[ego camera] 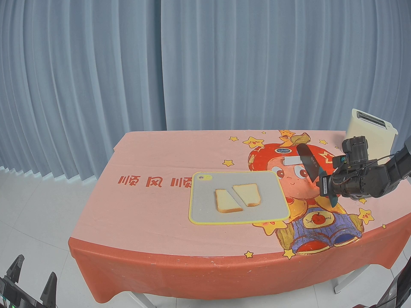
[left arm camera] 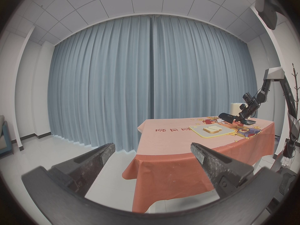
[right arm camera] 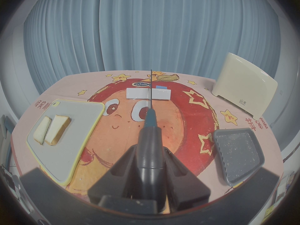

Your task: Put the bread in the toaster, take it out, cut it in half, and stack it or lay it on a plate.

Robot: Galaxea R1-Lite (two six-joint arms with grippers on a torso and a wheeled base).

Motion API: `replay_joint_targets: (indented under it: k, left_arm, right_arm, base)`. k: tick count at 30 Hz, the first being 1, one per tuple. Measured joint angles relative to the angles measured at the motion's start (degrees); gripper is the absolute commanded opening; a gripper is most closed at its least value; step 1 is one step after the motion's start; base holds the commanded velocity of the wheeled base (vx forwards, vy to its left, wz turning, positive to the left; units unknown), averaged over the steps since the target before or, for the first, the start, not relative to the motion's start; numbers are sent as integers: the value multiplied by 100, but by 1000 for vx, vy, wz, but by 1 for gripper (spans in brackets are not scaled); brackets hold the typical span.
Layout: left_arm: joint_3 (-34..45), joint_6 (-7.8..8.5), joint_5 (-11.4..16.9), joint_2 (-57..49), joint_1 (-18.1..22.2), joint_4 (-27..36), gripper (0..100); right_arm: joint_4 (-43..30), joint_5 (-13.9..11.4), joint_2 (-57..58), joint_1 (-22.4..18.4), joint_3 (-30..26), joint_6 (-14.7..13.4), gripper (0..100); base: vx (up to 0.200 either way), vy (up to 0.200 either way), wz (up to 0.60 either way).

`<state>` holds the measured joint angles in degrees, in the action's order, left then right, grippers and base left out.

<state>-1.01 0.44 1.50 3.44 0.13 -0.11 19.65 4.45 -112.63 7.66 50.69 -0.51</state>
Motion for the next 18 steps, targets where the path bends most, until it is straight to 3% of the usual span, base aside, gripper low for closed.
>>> replay_joint_targets:
  k: [18]
  left_arm:
    - [0, 0, -2, 0, 2, -2, 100]
  right_arm:
    - [-13, 11, -40, 0, -15, 5, 0]
  base:
    - [0, 0, 0]
